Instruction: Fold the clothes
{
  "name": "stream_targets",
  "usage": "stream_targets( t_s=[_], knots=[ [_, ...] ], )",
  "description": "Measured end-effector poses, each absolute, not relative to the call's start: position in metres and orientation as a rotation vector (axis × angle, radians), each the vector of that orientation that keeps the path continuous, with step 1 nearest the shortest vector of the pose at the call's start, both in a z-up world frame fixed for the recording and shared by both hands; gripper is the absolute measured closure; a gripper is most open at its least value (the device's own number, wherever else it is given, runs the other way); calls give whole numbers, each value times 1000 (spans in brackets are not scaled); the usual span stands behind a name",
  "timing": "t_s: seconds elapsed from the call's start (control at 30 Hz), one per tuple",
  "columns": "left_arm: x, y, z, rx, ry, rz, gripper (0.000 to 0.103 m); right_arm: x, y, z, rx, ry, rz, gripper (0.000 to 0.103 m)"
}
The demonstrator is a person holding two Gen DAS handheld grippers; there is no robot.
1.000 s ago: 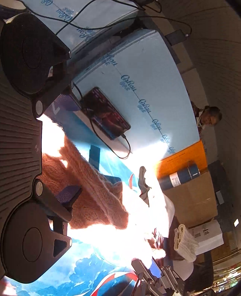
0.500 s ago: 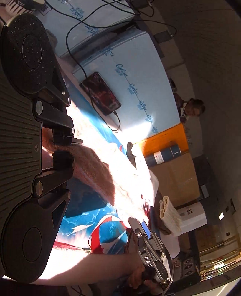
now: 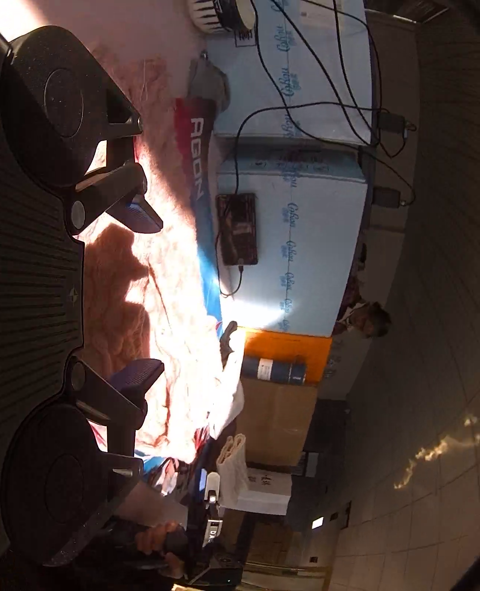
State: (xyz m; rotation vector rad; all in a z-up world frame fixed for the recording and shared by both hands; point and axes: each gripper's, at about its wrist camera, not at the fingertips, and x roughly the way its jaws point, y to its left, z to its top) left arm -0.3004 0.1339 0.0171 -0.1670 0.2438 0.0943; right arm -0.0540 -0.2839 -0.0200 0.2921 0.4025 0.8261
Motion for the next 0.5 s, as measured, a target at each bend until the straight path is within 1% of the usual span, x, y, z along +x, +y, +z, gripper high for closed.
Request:
stream_targets(
  t_s=[0.1,0.23,0.3,0.33,0.37,0.4,0.43,0.47,0.5],
  knots=[
    [-298,164,20,-260,263,411,20,-38,-289,-22,375,470,678,22],
    [-279,193,10,-273,459,636,21,-31,-285,-29,403,531,616,23],
    [-274,196,4,-272,497,602,22,-32,-284,-29,397,532,613,23],
    [-272,195,1,-269,508,574,28,-32,-284,-29,393,533,611,24],
    [-271,191,-1,-247,519,551,51,-33,-283,-29,390,533,609,27],
    [-270,186,-2,-209,529,533,63,-34,-283,-29,387,534,607,33],
    [-269,181,-4,-172,533,517,82,-34,-282,-30,383,534,605,46],
    [-269,175,-4,-136,531,504,95,-35,-281,-30,380,535,603,56],
    [-270,170,-4,-107,525,496,98,-36,-281,-30,377,535,601,74]
  ],
)
